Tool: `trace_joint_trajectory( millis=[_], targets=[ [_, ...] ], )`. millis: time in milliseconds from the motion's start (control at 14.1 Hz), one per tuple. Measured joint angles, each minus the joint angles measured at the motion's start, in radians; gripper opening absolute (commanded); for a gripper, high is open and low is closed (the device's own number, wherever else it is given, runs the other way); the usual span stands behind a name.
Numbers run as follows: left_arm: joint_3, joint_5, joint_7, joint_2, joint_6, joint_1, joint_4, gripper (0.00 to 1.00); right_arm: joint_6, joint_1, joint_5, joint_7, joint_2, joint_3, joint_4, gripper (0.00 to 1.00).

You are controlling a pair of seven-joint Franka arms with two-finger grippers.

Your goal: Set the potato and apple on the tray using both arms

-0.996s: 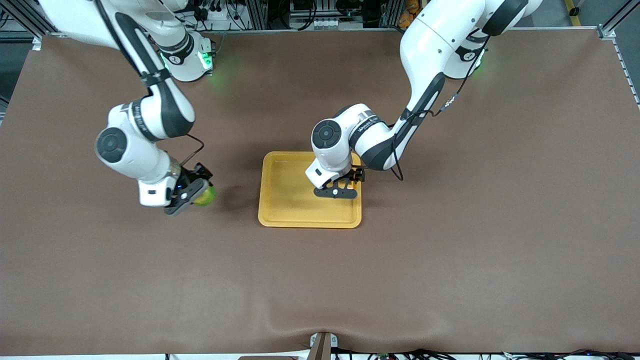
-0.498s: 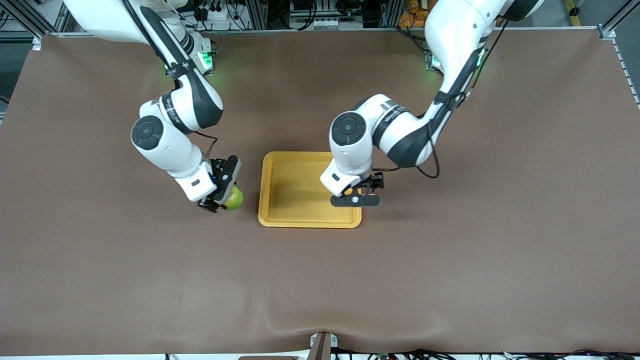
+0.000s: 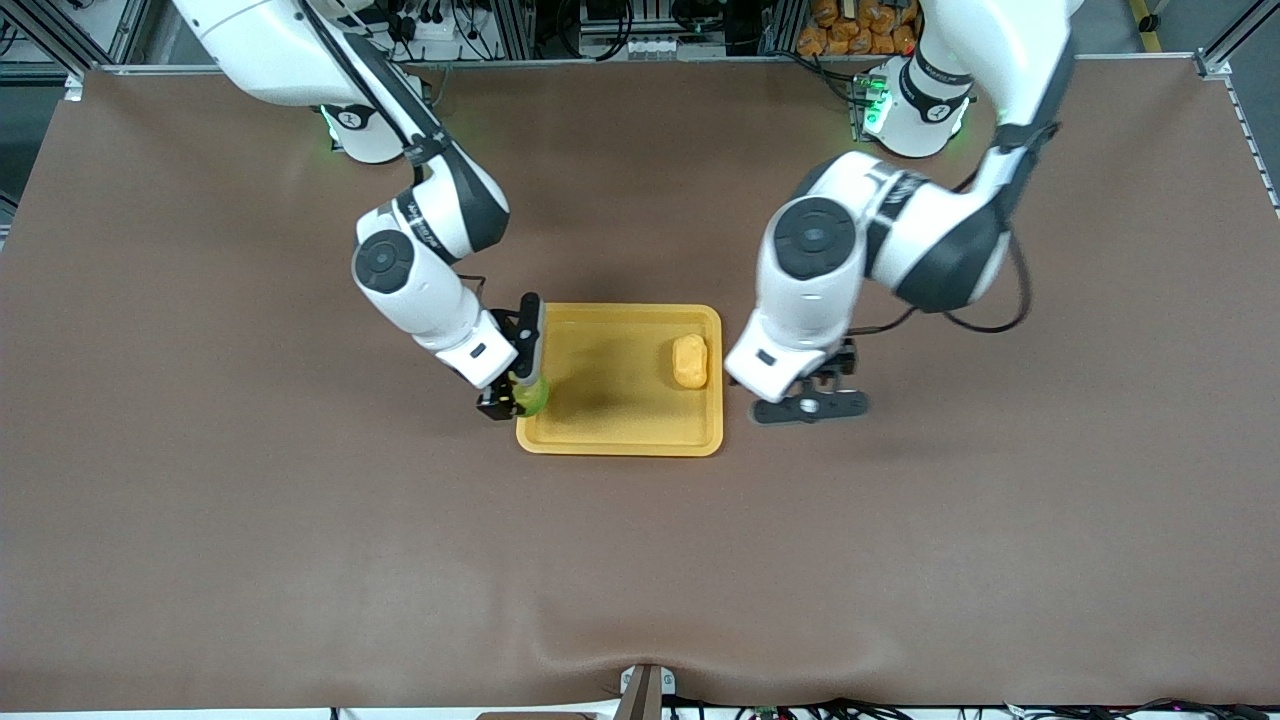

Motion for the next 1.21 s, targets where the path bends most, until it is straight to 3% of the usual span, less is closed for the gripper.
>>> trace_joint_trajectory(
  millis=[712, 925, 996, 1067, 1210],
  targets=[
    [-0.001, -0.005, 0.101, -0.135, -0.121, 0.155, 0.000, 1.00, 0.015, 0.041, 0.000, 0.000, 0.071, 0.000, 0.006, 0.00],
    [-0.002, -0.005, 0.117, -0.165, -0.140, 0.169, -0.001, 1.00, 0.026, 0.045, 0.000, 0.000, 0.083, -0.001, 0.006, 0.25],
    [-0.002, -0.006, 0.137, -0.175, -0.154, 0.176, -0.001, 1.00, 0.029, 0.045, 0.000, 0.000, 0.087, -0.001, 0.006, 0.50],
    [-0.002, -0.008, 0.168, -0.184, -0.163, 0.185, -0.001, 1.00, 0.033, 0.045, 0.000, 0.000, 0.092, -0.001, 0.006, 0.99],
    [-0.001, -0.042, 0.222, -0.206, -0.174, 0.217, -0.001, 1.00, 0.040, 0.046, 0.000, 0.000, 0.101, -0.001, 0.006, 1.00]
  ],
)
